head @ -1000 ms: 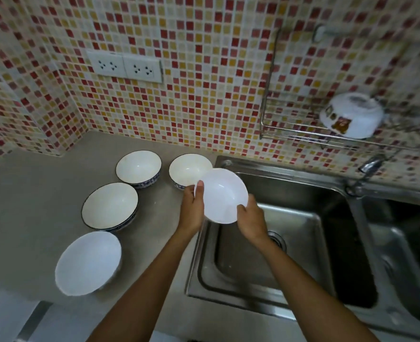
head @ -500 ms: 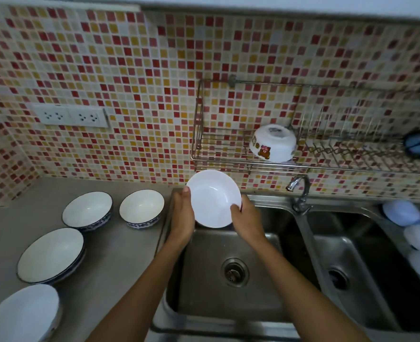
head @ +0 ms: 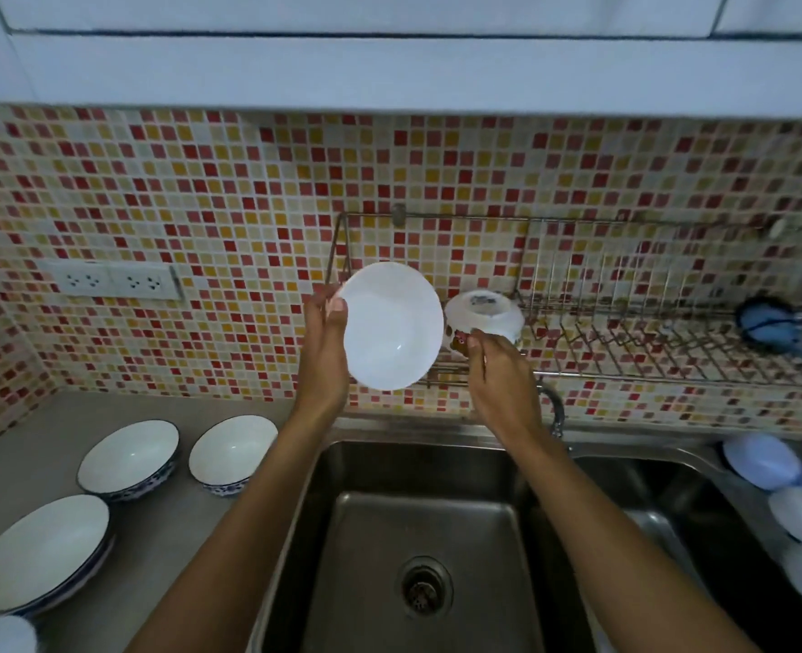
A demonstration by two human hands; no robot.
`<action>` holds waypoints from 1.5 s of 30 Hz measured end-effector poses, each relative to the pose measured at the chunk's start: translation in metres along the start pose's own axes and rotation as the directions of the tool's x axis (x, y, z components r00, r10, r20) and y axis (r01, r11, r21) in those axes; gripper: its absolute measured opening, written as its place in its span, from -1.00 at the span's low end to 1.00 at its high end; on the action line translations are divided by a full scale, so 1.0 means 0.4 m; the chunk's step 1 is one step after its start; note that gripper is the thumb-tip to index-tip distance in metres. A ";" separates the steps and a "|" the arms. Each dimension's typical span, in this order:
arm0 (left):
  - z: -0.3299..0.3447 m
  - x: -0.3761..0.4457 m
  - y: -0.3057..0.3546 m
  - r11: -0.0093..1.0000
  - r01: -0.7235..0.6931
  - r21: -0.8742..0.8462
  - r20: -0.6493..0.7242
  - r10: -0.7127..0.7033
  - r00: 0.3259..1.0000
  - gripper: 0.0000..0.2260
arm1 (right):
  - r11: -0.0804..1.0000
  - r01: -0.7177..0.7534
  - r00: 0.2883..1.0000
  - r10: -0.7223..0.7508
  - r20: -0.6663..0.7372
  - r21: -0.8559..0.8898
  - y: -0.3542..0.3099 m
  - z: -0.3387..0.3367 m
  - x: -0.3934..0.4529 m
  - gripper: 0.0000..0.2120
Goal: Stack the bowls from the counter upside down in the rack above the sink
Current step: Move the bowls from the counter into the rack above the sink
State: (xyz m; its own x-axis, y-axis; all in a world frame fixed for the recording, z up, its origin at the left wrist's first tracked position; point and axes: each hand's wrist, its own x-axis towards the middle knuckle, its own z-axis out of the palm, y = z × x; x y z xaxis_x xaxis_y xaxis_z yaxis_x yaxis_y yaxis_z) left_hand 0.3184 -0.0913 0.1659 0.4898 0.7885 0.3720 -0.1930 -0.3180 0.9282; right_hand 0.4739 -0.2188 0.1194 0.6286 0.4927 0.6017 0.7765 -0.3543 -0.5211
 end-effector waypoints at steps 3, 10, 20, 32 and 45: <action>0.015 0.056 0.011 0.998 -0.055 0.044 0.035 0.053 0.998 -0.56 | 0.976 0.094 0.994 -0.080 0.078 -0.198 0.044 0.032 0.018 -0.63; 0.057 0.116 -0.067 0.811 -0.297 0.504 0.181 0.237 0.955 -0.42 | 0.894 0.170 0.980 -0.199 -0.027 -0.414 0.079 0.088 -0.012 -0.58; 0.078 0.135 -0.131 0.524 -0.462 0.716 0.434 0.185 0.882 -0.39 | 0.889 0.162 0.979 -0.199 -0.043 -0.429 0.065 0.079 -0.008 -0.56; 0.064 0.186 -0.122 0.376 -0.540 0.753 0.570 0.039 0.821 -0.32 | 0.916 0.164 0.979 -0.196 -0.052 -0.366 0.071 0.081 -0.013 -0.60; 0.042 0.148 -0.130 0.427 -0.527 0.735 0.540 0.102 0.836 -0.57 | 0.893 0.348 0.902 -0.402 -0.159 -0.286 0.110 0.083 -0.027 -0.72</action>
State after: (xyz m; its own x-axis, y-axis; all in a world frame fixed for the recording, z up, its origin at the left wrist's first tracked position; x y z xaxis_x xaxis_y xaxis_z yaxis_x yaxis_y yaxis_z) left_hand 0.3718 -0.0370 0.1397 0.8484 0.3425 0.4036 0.2847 -0.9380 0.1975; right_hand 0.4999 -0.2134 0.0699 0.2619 0.4604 0.8482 0.9244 -0.3721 -0.0835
